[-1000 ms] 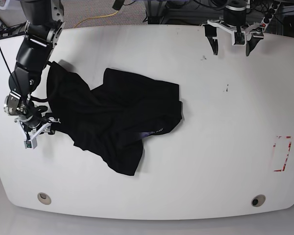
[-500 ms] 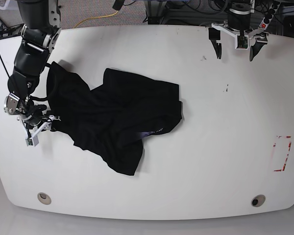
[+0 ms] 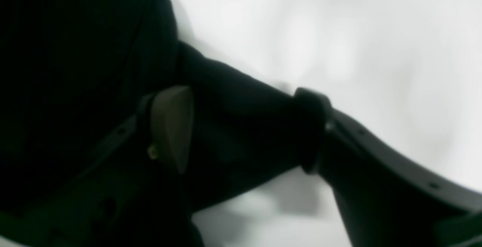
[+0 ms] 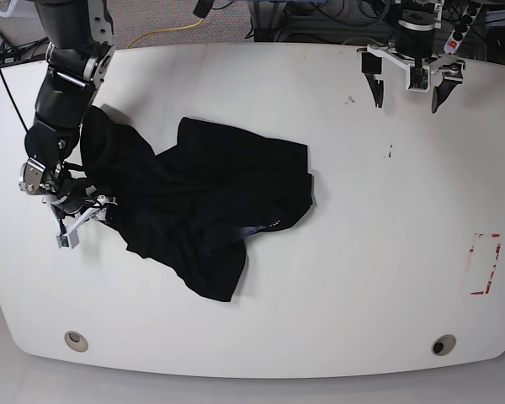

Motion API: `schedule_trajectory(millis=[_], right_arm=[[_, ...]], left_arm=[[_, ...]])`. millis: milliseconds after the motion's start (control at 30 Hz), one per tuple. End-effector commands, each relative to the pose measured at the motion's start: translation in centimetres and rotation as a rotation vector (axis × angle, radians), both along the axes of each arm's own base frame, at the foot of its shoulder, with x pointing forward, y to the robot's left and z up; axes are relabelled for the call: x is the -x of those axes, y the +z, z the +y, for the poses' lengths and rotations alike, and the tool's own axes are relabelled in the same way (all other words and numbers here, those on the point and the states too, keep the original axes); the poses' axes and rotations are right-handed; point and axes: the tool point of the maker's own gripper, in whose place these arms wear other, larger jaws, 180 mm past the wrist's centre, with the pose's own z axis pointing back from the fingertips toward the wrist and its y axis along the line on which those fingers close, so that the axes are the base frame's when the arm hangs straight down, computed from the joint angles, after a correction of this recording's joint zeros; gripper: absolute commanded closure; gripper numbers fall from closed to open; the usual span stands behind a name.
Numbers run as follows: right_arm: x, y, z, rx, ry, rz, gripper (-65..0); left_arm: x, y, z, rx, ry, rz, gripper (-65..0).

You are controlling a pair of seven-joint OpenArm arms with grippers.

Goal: Fold the T-shirt properly
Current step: 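Lower the right gripper onto a black T-shirt edge and grasp it, then lower the left gripper onto another shirt edge and grasp it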

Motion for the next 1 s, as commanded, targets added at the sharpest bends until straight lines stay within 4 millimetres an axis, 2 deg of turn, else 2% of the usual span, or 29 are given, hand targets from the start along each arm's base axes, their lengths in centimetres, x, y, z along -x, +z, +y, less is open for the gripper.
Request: schedule_trajectory(millis=[0,133,167,233,333,400,467,567,767,967], right_arm=[[-1.2,0.9,-0.2,-0.020,-0.014,-0.045,-34.4],[-0.9,-0.3,-0.1,-0.051,-0.035,-0.049,-14.6],[-0.9,-0.4,-0.1,-0.055,-0.038,-0.053,-7.3],[-0.9,-0.3,-0.1,-0.055,-0.038,-0.055,0.0],[-1.0,-0.1,-0.2,-0.050,-0.037,-0.060,0.0],[-1.5,1.0,-0.6,-0.030,-0.033,-0.091,0.0],[-1.1,1.6,-0.8,0.002,-0.019,-0.099,0.0],[-1.2,4.1,-1.1,0.076,0.013,-0.139,0.0],[-0.9,6.7,-1.1,0.155,0.046,-0.169,0.0],[-0.7,6.7,-1.2,0.158,0.044,-0.157,0.0]], left_arm=[[-0.8,1.2,-0.1,-0.008,-0.010,-0.052,-57.8],[-1.3,1.4,-0.2,-0.005,-0.010,-0.066,-57.8],[-1.5,1.5,-0.2,-0.004,-0.011,-0.073,-57.8],[-1.9,1.7,-0.3,-0.003,-0.010,-0.084,-57.8],[-2.6,1.8,-1.3,0.016,-0.031,-0.092,-57.8],[-2.9,1.3,-2.1,0.033,-0.042,-0.063,-57.9],[-3.6,1.0,-2.8,0.048,-0.050,-0.047,-57.9],[-4.8,0.8,-3.8,0.065,-0.063,-0.027,-57.9],[-7.2,0.5,-7.2,0.109,-0.125,0.015,-57.9],[-9.3,-0.2,-10.2,0.129,-0.195,0.060,-57.9]])
